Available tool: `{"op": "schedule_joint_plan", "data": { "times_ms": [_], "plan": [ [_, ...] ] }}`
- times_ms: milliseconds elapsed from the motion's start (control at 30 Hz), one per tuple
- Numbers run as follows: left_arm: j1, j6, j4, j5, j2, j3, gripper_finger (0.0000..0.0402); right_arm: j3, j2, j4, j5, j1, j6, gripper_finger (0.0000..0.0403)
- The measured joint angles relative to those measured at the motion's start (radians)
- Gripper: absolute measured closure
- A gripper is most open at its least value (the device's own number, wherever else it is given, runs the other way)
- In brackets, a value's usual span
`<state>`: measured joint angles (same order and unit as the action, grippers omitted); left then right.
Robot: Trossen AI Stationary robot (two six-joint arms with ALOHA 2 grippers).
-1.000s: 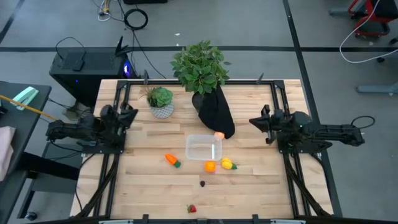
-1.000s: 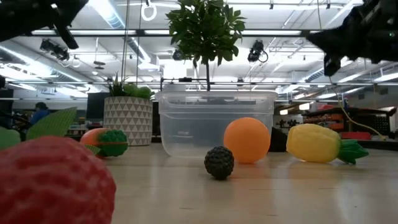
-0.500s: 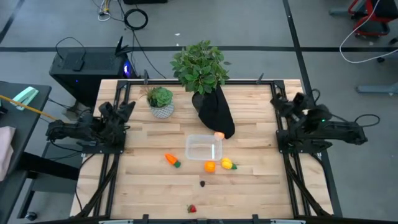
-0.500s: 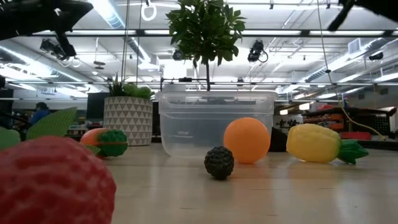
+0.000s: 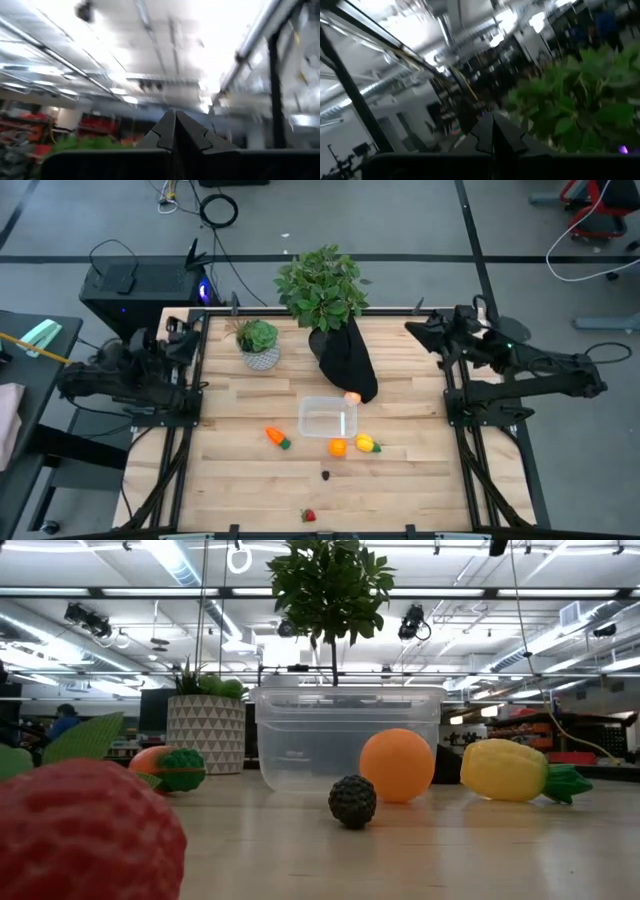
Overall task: Pick and placing Produce into tupperware
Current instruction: Put the orange carrot into the transparent bin
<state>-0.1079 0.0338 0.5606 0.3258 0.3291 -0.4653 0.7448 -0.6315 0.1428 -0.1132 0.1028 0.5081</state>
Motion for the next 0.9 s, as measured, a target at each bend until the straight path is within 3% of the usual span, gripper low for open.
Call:
{"op": "schedule_joint_plan", "data": {
  "times_ms": [267,567,900],
  "plan": [
    [0.000,0.004,-0.342,-0.146,0.285,-0.307,0.0363,0.189,-0.073,-0.277,0.134,0.000,0.050,0.0395],
    [-0.013,-0.050,-0.776,-0.187,0.463,-0.461,0.0345,0.284,-0.091,-0.787,0.304,-0.043,0.187,0.0395],
    [-0.094,-0.197,-0.805,-0.248,0.550,-0.457,0.0325,0.250,-0.095,-0.991,0.295,-0.234,0.249,0.0396]
  ]
}}
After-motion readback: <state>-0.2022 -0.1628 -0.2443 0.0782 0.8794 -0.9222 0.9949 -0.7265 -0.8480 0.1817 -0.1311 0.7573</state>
